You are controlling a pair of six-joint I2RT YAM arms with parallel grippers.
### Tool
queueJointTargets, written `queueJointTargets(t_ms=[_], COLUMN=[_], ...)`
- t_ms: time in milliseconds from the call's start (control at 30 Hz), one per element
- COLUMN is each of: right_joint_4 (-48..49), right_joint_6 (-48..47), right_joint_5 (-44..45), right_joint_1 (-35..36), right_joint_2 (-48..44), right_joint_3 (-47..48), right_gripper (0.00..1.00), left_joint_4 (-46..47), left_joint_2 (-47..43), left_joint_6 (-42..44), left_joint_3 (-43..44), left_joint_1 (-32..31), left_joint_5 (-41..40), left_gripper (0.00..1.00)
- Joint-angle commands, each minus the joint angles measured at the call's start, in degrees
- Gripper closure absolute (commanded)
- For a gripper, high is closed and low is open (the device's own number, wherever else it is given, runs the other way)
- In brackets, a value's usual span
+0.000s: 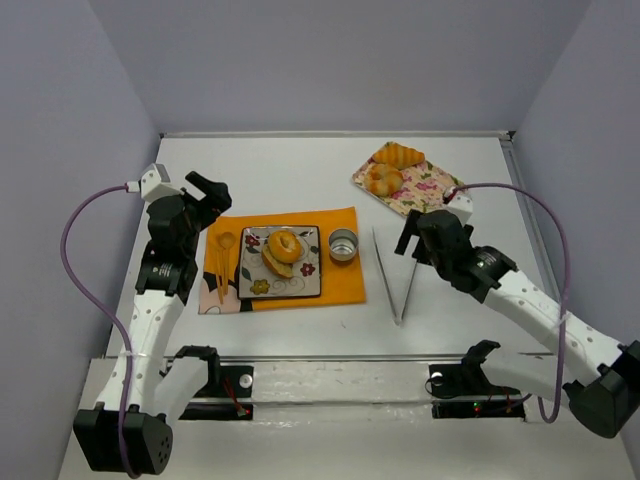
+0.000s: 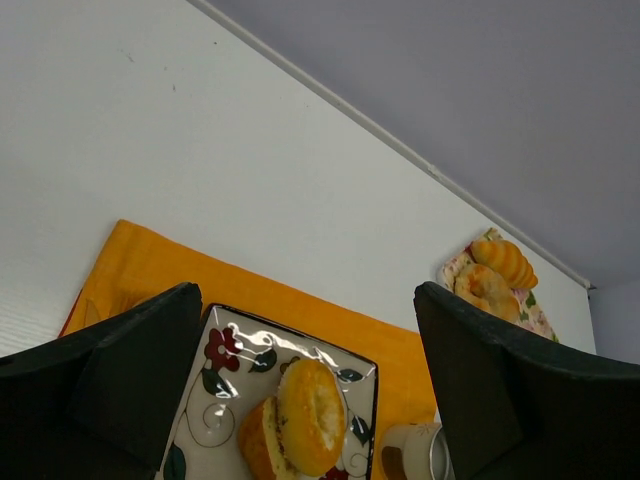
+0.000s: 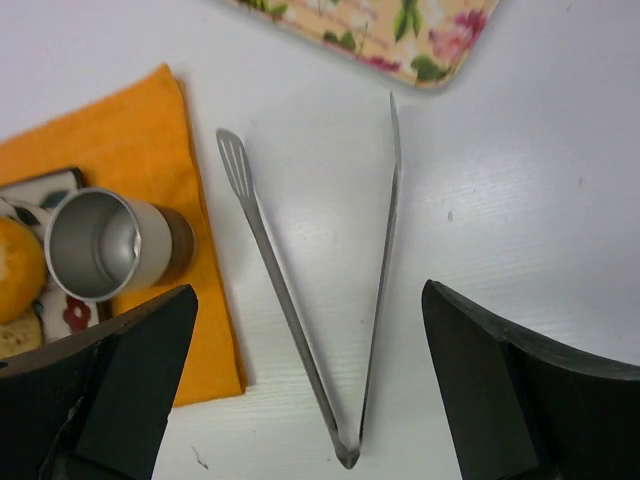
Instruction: Place the bread
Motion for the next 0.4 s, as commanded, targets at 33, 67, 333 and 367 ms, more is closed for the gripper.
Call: queueJointTargets(t_ms=[33, 67, 333, 367], right_joint_4=[-0.6, -0.5, -0.1, 0.4], right_joint_6=[-1.4, -1.4, -0.7, -1.1], right_joint_5=[13.1, 13.8, 18.6, 18.6], right_joint_1=[0.0, 0.0, 0.0, 0.0], right_joint_2=[-7.1, -7.9, -13.5, -13.6], right_joint_3=[5.0, 5.1, 1.9, 1.4], right_gripper=[0.0, 0.0, 0.0, 0.0], left_joint_4=[2.5, 2.5, 2.4, 2.4], left_joint_2=[-0.9, -0.9, -0.4, -0.2], left_joint_6=[0.2, 0.2, 0.0, 0.0], left_joint_3=[-0.8, -0.8, -0.6, -0.6], left_joint_1=[0.4, 0.4, 0.4, 0.4], left_joint_5=[0.1, -0.1, -0.8, -0.8], left_gripper=[0.01, 0.01, 0.01, 0.01])
